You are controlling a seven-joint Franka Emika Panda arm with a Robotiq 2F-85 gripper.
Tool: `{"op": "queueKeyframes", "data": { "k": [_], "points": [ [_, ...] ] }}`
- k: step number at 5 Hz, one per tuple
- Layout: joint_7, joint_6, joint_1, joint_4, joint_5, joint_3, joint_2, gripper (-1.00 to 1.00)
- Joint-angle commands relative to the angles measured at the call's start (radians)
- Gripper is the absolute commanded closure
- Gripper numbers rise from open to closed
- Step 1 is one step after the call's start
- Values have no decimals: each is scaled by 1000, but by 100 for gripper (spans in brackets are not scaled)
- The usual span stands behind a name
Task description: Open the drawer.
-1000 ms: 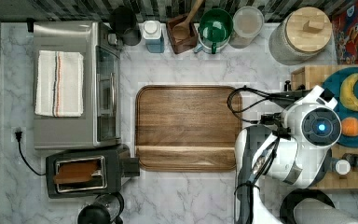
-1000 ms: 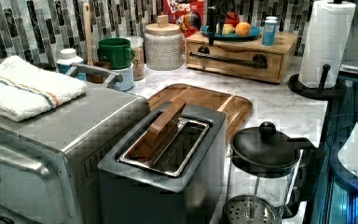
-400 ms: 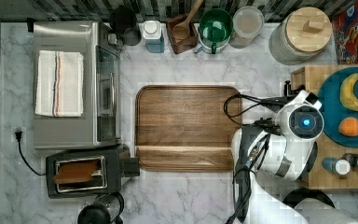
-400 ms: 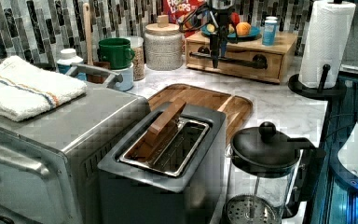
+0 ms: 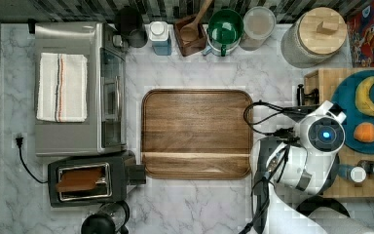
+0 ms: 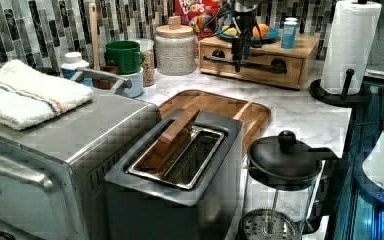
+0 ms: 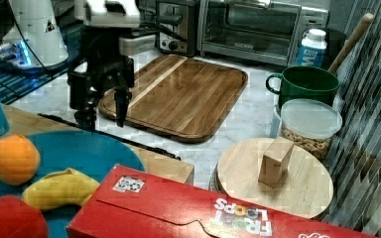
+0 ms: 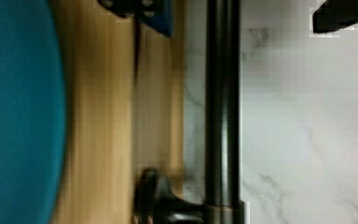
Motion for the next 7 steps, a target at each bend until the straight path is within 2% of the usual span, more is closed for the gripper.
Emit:
{"op": "queueKeyframes", "data": {
  "k": [1,3,4,5,7],
  "points": [
    [40,46,13,14,33,25,7,-100],
    [5,90,0,35,101,55,71,-100],
    [31,19,16,27,99,56,41,-100],
    [100,-84,62,11,96,57,-12,-100],
    [200,10,110,-12,157,137,29,-100]
  ]
}}
